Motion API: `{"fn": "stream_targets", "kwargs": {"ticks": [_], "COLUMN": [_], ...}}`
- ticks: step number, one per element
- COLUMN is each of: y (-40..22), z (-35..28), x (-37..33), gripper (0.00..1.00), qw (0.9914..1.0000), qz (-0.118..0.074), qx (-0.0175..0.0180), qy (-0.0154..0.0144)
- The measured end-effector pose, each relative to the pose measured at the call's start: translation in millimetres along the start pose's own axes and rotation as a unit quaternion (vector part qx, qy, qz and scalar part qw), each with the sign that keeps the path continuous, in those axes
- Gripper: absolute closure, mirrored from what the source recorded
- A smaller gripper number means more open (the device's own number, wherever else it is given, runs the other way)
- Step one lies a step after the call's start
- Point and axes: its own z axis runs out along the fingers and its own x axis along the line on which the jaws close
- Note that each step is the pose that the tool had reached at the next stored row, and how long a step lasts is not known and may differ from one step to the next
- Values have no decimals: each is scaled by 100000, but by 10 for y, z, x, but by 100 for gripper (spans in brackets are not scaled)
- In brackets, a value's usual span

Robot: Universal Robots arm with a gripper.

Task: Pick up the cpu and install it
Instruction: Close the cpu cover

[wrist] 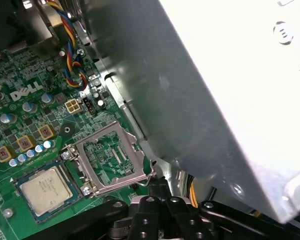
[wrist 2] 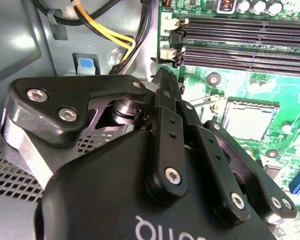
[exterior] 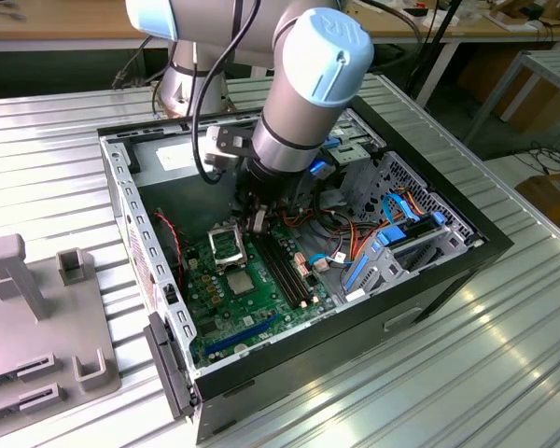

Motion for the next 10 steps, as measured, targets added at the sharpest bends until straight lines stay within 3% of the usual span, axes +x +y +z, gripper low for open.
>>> {"fn": "stream_targets", "kwargs": {"ticks": [6, 10], "y": [18, 23], "z": [-86, -88], "x": [-8, -2], "gripper": [89, 89], "qw": [100000, 100000], "qz": [-49, -152], "qx": [4, 19], "qy": [15, 90]}}
